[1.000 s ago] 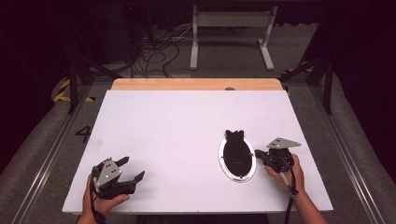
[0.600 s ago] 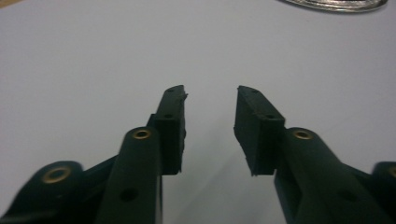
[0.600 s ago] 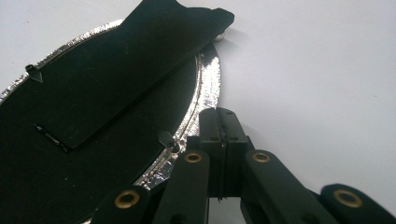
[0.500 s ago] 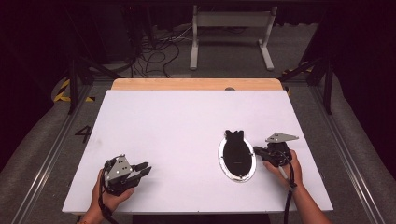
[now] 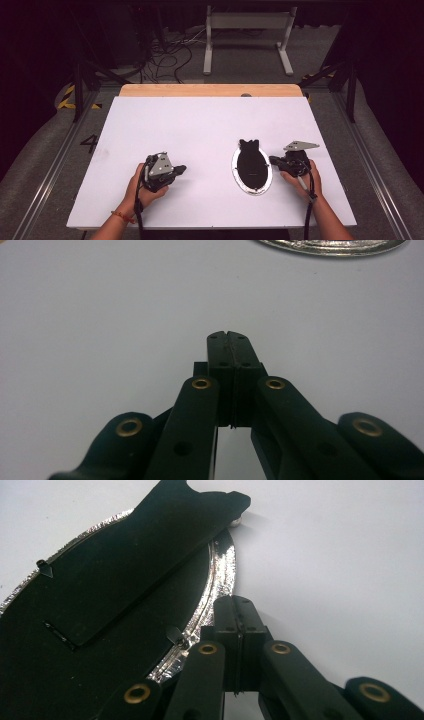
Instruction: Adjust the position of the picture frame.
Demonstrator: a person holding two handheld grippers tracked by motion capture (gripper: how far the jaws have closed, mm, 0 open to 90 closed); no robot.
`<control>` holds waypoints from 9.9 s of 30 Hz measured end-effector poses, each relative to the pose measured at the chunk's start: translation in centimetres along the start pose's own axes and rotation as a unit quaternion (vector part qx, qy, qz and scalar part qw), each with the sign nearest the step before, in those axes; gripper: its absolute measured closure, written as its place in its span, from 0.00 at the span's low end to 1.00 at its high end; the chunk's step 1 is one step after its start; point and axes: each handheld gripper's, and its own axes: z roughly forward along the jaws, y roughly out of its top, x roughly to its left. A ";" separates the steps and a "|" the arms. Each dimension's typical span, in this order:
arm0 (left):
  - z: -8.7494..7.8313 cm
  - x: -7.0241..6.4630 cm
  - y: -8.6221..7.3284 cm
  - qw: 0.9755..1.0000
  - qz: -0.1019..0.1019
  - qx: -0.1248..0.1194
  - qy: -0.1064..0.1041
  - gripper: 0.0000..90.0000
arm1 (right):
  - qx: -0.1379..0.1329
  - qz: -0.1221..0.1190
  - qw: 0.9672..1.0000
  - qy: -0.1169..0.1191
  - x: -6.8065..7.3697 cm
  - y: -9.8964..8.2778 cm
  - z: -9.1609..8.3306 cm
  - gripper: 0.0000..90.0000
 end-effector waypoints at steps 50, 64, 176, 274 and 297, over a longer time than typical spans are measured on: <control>0.2 -1.2 -0.2 1.000 -0.003 0.001 -0.025 1.00 | 0.030 -0.048 0.998 -0.014 2.3 5.1 5.0 0.97; 0.2 -1.2 -0.4 0.999 -0.004 0.001 -0.034 1.00 | 0.031 -0.044 0.998 -0.020 4.0 7.4 7.6 0.92; 5.9 3.0 3.3 0.995 -0.017 0.087 -0.039 1.00 | -0.005 -0.099 0.995 0.014 9.6 -1.9 -0.4 1.00; 4.8 1.8 2.4 0.996 -0.037 0.069 -0.043 0.98 | -0.010 -0.119 0.993 0.005 10.1 -0.4 1.5 1.00; 4.8 0.1 2.6 0.994 -0.005 0.082 -0.077 1.00 | -0.010 -0.131 0.991 0.029 11.7 -0.8 1.4 1.00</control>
